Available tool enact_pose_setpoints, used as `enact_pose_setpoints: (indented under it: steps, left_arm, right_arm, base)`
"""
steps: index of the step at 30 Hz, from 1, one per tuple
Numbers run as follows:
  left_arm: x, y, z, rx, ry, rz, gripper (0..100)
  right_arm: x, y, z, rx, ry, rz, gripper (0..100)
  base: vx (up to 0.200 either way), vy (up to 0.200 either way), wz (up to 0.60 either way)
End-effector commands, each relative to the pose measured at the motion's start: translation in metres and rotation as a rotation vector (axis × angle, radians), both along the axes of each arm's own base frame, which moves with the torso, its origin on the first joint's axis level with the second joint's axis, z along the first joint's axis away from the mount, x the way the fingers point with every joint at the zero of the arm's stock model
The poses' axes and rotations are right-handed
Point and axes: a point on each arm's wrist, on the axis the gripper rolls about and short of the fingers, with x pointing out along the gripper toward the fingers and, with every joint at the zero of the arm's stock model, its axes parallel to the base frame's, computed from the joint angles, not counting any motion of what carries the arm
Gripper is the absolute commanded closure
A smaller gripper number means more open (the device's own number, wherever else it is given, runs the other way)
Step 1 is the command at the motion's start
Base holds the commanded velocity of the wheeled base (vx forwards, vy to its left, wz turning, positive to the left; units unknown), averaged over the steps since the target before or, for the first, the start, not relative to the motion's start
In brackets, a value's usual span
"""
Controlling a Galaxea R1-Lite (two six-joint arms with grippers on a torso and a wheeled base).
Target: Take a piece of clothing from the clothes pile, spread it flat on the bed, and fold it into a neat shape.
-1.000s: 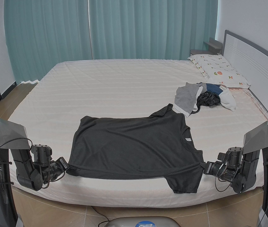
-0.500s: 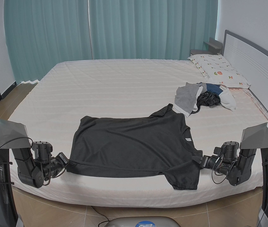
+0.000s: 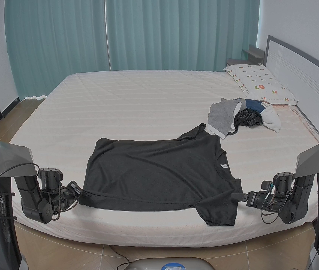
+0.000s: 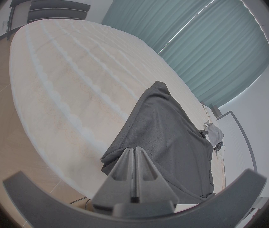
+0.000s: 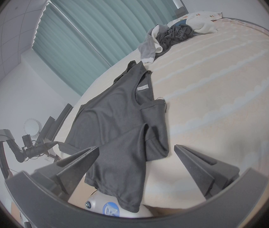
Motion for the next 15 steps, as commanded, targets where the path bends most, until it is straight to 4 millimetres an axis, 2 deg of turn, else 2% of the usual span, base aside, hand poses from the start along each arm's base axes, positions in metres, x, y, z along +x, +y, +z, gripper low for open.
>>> enact_pose_setpoints:
  steps: [1, 7, 15]
  left_arm:
    - [0.001, 0.0, -0.001, 0.0, -0.001, 0.0, 100]
    - [0.001, -0.001, -0.002, 0.003, 0.002, 0.0, 100]
    - [0.001, -0.001, -0.002, 0.003, 0.002, 0.0, 100]
  right_arm:
    - [-0.004, 0.013, -0.001, -0.002, 0.013, 0.043, 0]
    - [0.002, 0.03, -0.006, -0.008, 0.024, 0.086, 0]
    - [0.002, 0.033, -0.008, -0.03, 0.034, 0.106, 0]
  base:
    - [0.0, 0.0, 0.0]
    - [0.0, 0.0, 0.0]
    - [0.0, 0.0, 0.0]
